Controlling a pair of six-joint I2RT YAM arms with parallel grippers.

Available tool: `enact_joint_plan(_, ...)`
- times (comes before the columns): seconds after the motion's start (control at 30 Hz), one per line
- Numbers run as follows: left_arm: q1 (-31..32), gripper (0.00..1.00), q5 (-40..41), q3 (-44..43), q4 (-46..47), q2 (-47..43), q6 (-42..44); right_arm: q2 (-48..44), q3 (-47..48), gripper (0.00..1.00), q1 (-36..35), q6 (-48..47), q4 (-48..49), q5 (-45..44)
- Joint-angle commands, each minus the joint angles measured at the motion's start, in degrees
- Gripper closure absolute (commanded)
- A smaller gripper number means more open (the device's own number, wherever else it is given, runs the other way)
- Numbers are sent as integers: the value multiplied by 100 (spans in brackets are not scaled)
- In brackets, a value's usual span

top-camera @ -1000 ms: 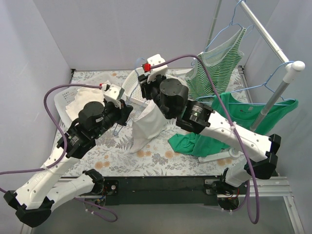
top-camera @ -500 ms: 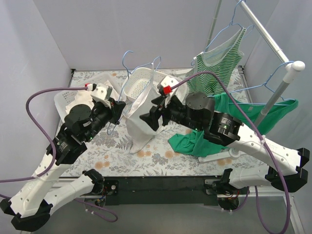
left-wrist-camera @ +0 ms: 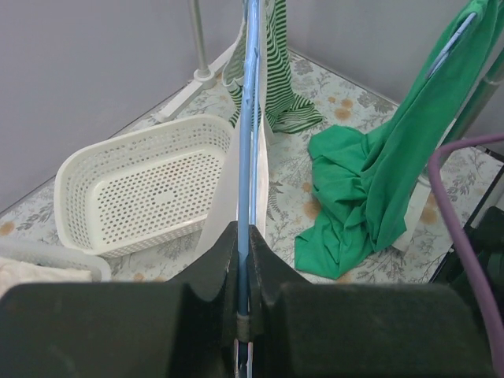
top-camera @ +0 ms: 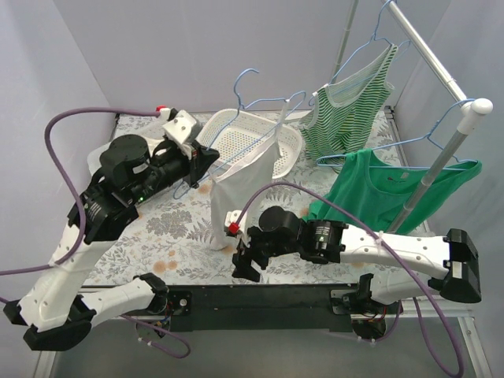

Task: Place the tank top on the hanger

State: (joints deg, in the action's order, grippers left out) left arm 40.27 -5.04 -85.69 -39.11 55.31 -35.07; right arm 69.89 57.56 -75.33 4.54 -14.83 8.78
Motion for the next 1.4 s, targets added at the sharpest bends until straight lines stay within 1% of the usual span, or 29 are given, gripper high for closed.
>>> enact_joint_plan(0.0,-19,100,-436,-641,-26,629,421,340,-350,19,-157,82,964,116)
enact_joint_plan(0.07,-19,100,-568,-1045,0,1006,475,551,-377,20,-236,91,1034,37)
enact_joint_plan(0.1,-19,100,-769,-1177,0,1113,475,752,-377,20,-254,91,1096,2)
enact_joint_plan(0.2,-19,100,-920,-1713,0,1577,562,1052,-386,21,-298,91,1193,-16)
enact_joint_plan(0.27,-19,100,-1121,-2089,-61,1781,633,1158,-377,21,-298,91,1298,-25)
enact_joint_plan(0.47,-19,100,-1368,-2724,0,2528,677,1483,-290,21,-298,48,1430,-104)
enact_joint_plan(0.6,16,100,-1482,-3434,9,3125,712,1677,-167,21,-298,21,1421,-104)
enact_joint_plan(0.73,112,100,-1483,-3875,333,3661,791,1791,-192,21,-298,74,1597,-130)
enact_joint_plan(0.8,200,100,-1448,-4104,369,4074,896,1835,-271,21,-298,126,1667,-192)
enact_joint_plan(0.83,226,100,-1430,-4392,413,4241,914,1853,-289,21,-307,135,1702,-244)
enact_joint_plan(0.87,305,100,-1438,-4508,448,4504,923,1862,-307,21,-307,153,1711,-323)
enact_joint_plan(0.93,402,100,-1299,-4832,553,4786,1019,1914,-316,21,-316,162,1747,-394)
enact_joint_plan(0.97,550,100,-1228,-4939,589,4901,1063,1941,-316,21,-316,170,1755,-412)
enact_joint_plan(1.1,771,100,-1034,-5212,940,5454,1125,2037,-298,21,-342,188,1826,-394)
enact_joint_plan(1.23,921,100,-1017,-5300,1423,5815,1072,2099,-289,22,-386,197,1843,-491)
enact_joint_plan(1.37,1158,100,-833,-5590,1652,6158,1046,2143,-350,22,-421,223,1887,-605)
